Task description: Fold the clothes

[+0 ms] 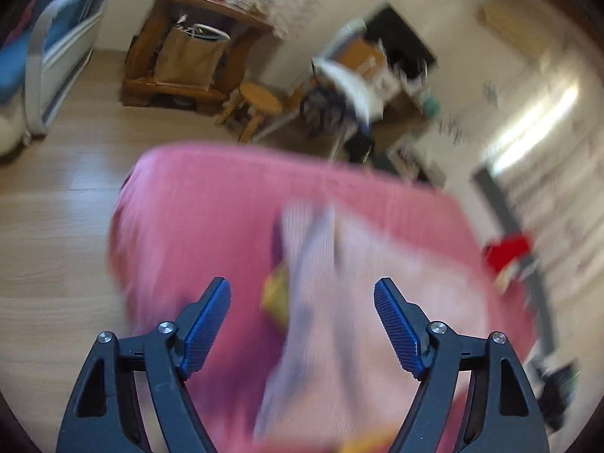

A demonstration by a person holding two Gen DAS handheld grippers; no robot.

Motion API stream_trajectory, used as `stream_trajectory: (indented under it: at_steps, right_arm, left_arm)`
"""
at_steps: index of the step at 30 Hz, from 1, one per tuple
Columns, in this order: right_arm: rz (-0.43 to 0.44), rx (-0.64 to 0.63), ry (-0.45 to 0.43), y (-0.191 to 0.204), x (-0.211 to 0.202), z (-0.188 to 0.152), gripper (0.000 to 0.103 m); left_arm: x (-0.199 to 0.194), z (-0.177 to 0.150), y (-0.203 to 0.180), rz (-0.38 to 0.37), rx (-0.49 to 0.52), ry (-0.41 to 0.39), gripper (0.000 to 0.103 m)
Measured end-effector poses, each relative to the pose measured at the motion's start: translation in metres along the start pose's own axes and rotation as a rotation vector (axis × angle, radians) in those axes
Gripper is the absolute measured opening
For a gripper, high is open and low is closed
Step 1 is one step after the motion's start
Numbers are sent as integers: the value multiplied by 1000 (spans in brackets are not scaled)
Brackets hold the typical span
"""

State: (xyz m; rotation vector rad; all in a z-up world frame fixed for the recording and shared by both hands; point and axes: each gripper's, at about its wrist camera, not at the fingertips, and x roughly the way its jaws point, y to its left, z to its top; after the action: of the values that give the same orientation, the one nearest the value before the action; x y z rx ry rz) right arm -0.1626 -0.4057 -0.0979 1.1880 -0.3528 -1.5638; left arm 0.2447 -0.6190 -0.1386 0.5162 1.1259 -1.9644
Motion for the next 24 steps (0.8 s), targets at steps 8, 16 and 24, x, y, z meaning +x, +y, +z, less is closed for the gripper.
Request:
stream_trajectory:
  at_steps: [8, 16, 24]
  right_arm:
    - [-361, -142, 42, 26, -63, -118, 71]
    - [-494, -531, 12, 127, -57, -145, 81]
    - [-499, -670, 36, 172, -42, -157, 81]
  left_arm:
    - [-63, -111, -78, 94, 231, 99, 81]
    - [-120, -116, -139, 195, 495, -117, 83]
    - [-147, -99, -146, 265, 491, -176, 83]
